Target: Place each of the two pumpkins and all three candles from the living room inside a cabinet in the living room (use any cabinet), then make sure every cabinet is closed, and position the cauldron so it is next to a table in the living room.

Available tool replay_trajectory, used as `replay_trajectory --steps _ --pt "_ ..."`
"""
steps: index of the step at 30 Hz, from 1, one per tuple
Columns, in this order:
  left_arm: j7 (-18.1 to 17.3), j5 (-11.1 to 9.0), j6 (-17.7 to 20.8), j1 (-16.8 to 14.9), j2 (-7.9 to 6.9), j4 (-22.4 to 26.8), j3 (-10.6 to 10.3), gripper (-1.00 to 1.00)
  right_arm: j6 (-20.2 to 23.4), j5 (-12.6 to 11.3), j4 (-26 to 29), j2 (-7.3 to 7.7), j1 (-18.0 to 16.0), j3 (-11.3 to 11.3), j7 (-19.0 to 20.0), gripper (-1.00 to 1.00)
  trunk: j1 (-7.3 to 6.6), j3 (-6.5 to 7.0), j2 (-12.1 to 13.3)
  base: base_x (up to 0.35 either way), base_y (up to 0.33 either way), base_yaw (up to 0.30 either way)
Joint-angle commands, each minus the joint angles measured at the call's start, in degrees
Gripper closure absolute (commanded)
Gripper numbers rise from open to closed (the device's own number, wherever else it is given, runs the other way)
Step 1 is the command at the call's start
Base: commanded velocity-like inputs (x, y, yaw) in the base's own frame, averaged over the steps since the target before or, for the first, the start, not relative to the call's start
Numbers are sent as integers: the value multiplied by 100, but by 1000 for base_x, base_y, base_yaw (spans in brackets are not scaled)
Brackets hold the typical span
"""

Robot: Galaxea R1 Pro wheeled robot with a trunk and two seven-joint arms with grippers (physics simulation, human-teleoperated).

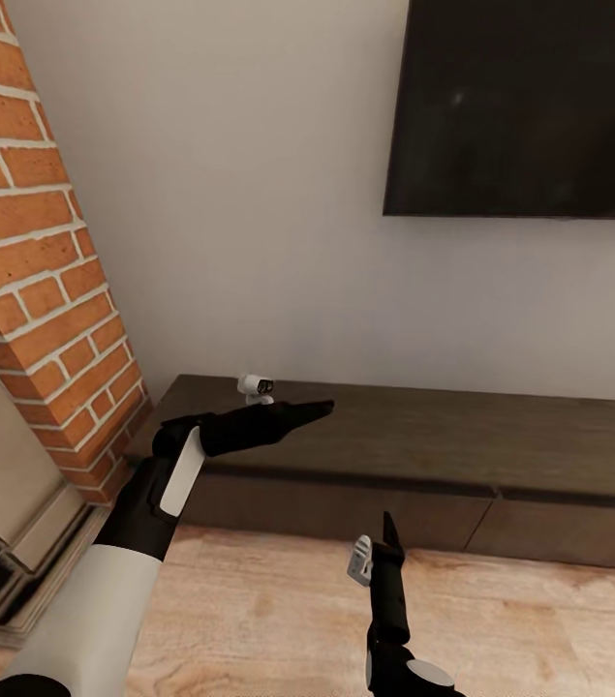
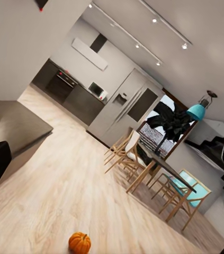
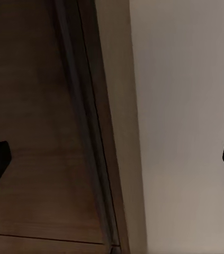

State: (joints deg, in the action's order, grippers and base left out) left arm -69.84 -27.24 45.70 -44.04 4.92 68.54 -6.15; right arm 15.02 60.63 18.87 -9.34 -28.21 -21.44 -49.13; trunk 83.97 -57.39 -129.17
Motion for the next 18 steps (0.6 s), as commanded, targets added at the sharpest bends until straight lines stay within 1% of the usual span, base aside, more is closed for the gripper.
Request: replay_trajectory --steps 1,18 --pt "1 -1 0 0 0 -1 0 -100 0 1 -1 1 0 -1 0 -100 22 -18 -42 0 0 0" --pt "-1 -1 0 0 -2 -8 0 -100 29 -22 44 12 -8 7 -14 -100 396 -324 -723 0 0 0"
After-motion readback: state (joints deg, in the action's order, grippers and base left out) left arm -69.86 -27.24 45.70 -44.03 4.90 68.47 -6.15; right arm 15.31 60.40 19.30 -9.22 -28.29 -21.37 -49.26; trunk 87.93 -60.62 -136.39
